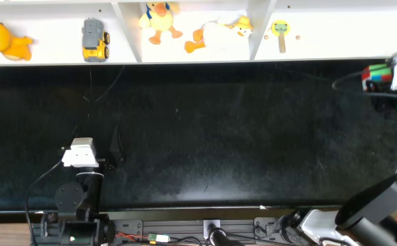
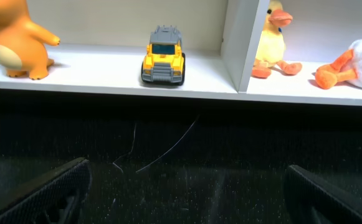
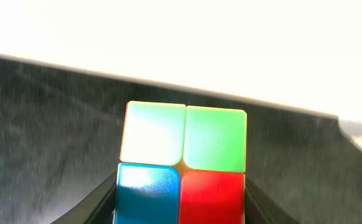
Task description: Store Toys
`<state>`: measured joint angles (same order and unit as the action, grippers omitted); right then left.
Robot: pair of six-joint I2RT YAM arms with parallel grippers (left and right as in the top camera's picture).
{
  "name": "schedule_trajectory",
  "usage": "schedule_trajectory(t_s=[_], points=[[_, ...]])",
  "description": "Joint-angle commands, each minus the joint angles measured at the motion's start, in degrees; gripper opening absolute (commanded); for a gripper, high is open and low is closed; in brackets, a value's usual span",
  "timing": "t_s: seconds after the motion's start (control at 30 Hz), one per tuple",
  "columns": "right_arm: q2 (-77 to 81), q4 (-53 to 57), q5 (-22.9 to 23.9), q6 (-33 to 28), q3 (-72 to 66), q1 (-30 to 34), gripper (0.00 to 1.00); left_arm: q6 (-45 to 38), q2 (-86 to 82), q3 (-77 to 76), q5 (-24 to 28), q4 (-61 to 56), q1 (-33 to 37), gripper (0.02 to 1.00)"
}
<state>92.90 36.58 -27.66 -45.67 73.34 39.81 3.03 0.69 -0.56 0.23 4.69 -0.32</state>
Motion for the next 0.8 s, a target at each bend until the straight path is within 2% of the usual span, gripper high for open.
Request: schedule_trajectory(t_s=[0.03, 0.4, 0.8], points=[[4.28, 0.33, -0.76, 3.37, 6.23, -1.99, 0.411, 0.61, -0.55, 0.07, 0.57, 0.17, -0.24, 0.998], [16.79, 4.04, 0.98, 5.53, 21.29, -7.30, 0.419, 0.61, -0.55, 0.07, 0.57, 0.15, -0.24, 0.996], [24.46, 2.73, 2.08, 8.46, 28.20, -10.99, 0.428, 0.61, -0.55, 0.07, 0.57, 0.15, -0.24, 0.998]])
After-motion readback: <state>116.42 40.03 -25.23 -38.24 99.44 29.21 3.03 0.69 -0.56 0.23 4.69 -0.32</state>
